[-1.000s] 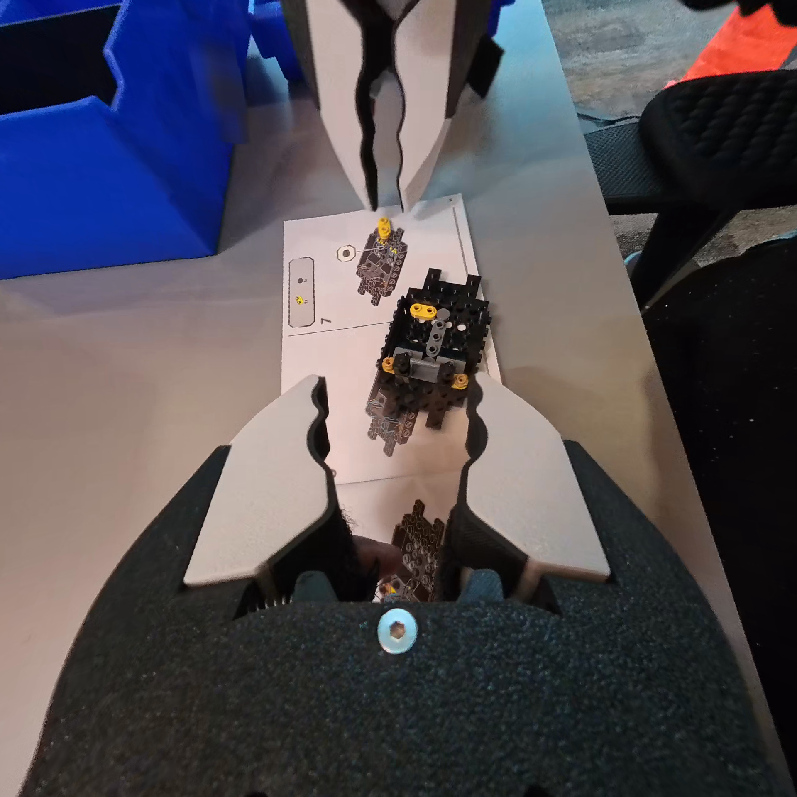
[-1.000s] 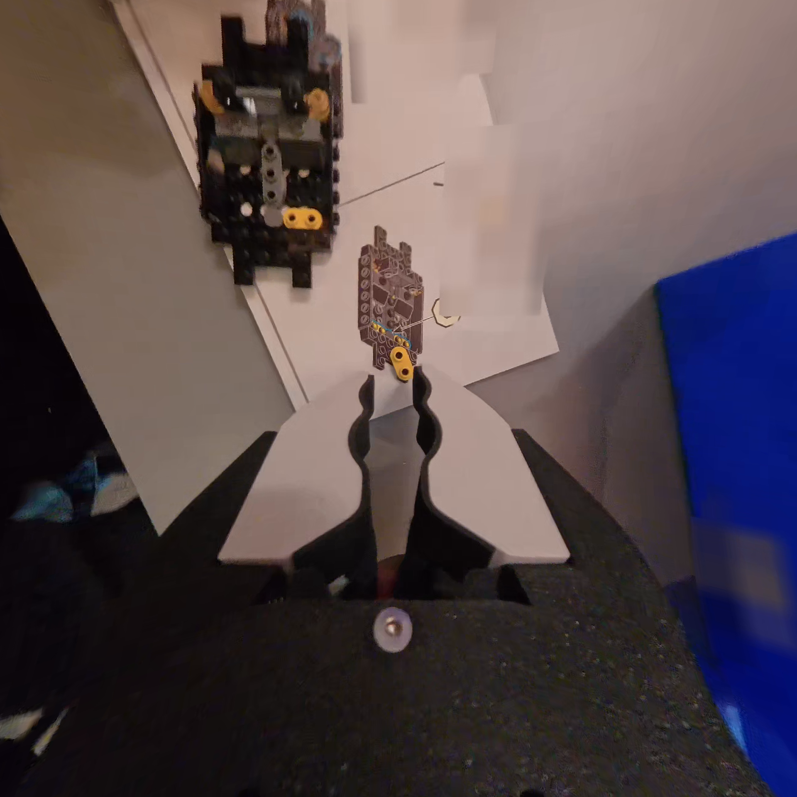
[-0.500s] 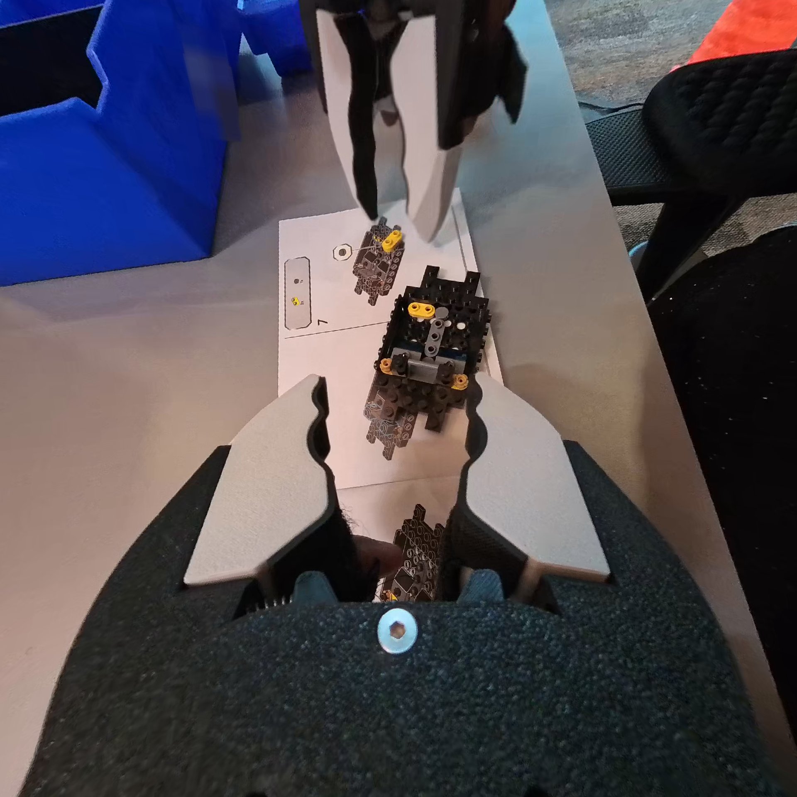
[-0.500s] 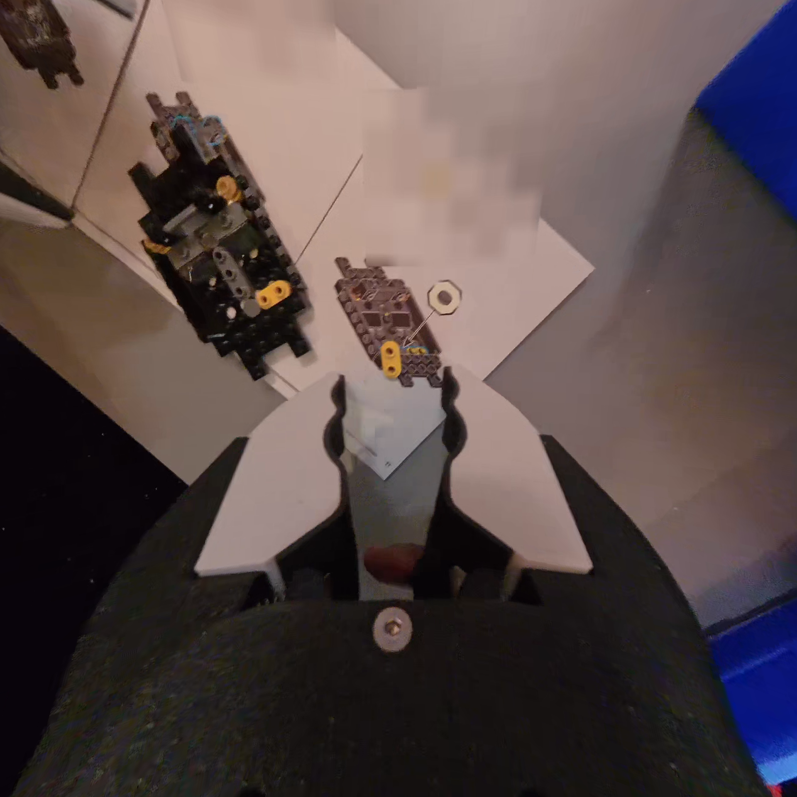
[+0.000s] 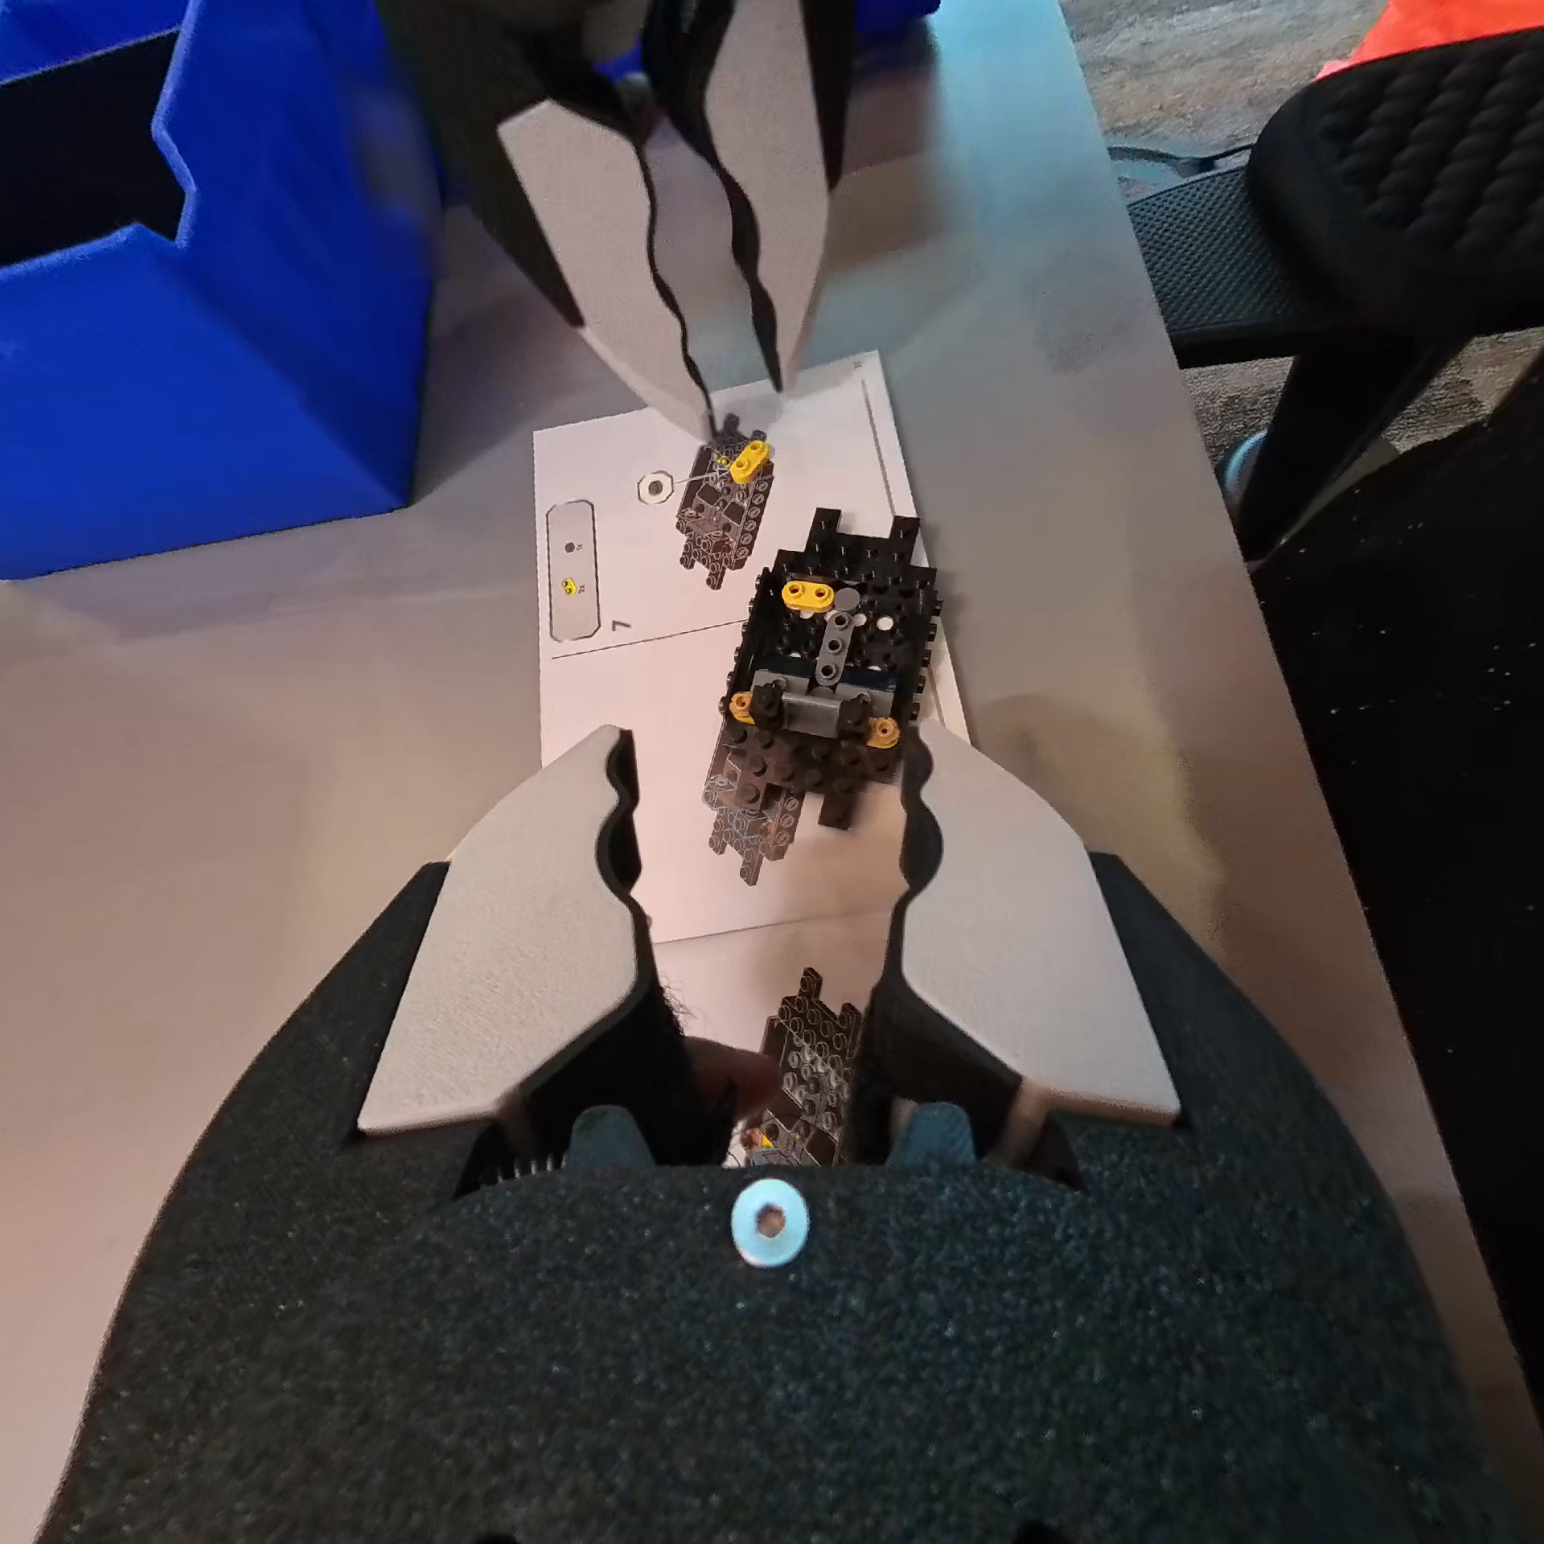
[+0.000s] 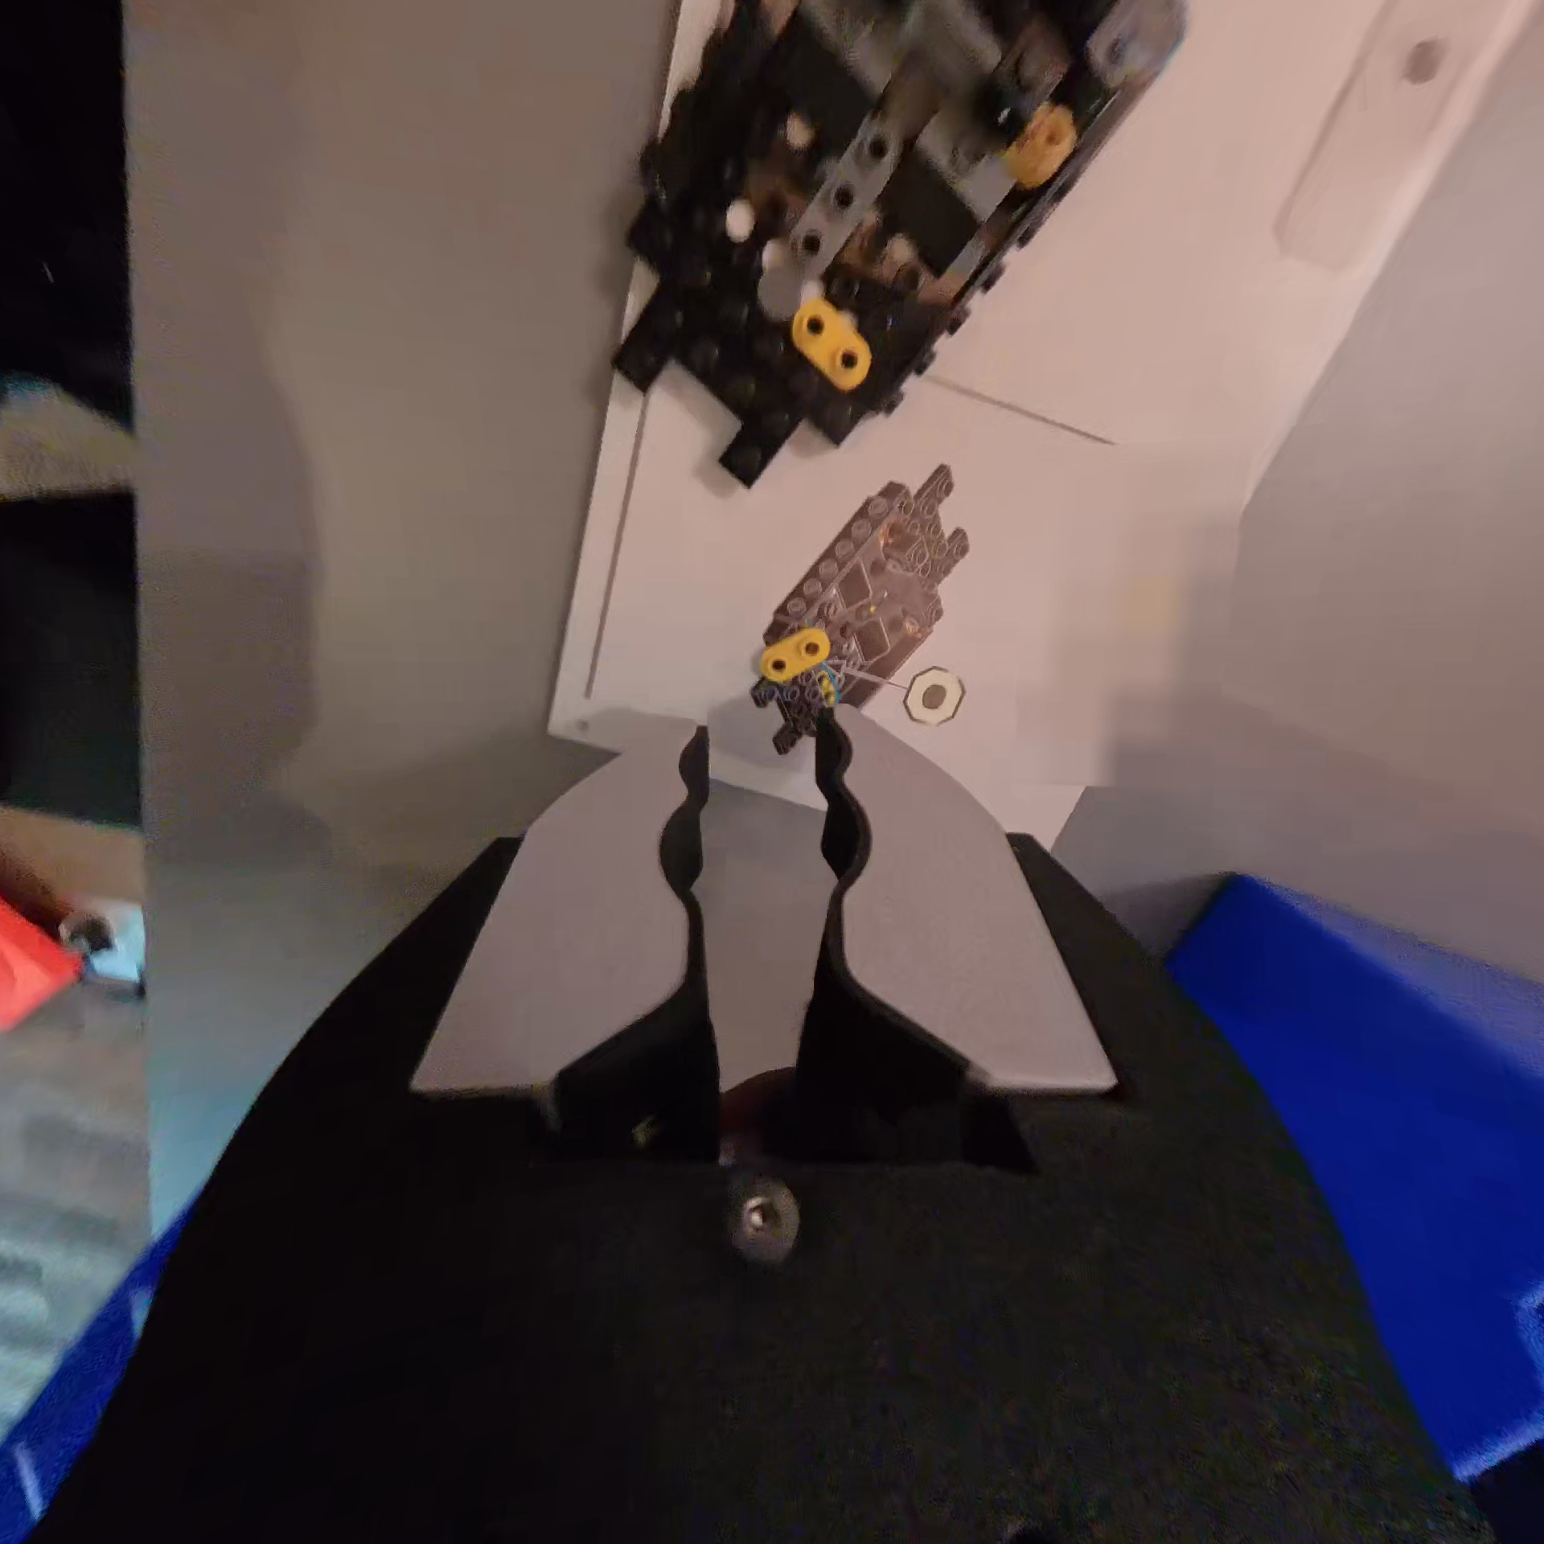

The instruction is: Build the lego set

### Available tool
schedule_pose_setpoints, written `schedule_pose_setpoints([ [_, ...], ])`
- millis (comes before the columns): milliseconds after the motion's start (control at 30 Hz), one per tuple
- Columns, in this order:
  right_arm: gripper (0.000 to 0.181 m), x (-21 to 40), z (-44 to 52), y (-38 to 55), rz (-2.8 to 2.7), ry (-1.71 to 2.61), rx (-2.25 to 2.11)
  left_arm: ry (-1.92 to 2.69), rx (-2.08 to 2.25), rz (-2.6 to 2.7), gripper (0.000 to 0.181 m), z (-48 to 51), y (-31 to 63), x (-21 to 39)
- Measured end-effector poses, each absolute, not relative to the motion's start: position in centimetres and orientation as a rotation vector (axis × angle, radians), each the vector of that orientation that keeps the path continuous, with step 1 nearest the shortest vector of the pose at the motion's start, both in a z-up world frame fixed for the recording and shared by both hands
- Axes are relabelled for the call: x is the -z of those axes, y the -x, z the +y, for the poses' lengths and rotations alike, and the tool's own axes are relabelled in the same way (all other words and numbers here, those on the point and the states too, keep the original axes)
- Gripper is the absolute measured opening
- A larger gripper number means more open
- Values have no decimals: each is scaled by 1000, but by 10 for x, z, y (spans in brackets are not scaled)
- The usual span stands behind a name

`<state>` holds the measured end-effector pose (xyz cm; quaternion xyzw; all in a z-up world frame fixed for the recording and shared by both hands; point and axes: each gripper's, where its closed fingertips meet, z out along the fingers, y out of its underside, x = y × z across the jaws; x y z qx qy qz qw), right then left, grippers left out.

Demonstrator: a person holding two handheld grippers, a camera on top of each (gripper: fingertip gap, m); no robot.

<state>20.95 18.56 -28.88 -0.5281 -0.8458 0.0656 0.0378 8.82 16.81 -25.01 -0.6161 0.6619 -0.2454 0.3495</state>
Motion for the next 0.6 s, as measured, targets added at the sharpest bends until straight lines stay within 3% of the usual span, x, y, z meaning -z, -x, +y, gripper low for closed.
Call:
schedule_pose_setpoints([
  [267, 29, 293, 186, -199, -2819, 1388, -193, 1622, 637, 1713, 60, 167, -90, 255],
  [600, 20, 294, 186, -191, -2769, 1339, -245, 1639, 625, 1713, 60, 167, -92, 256],
])
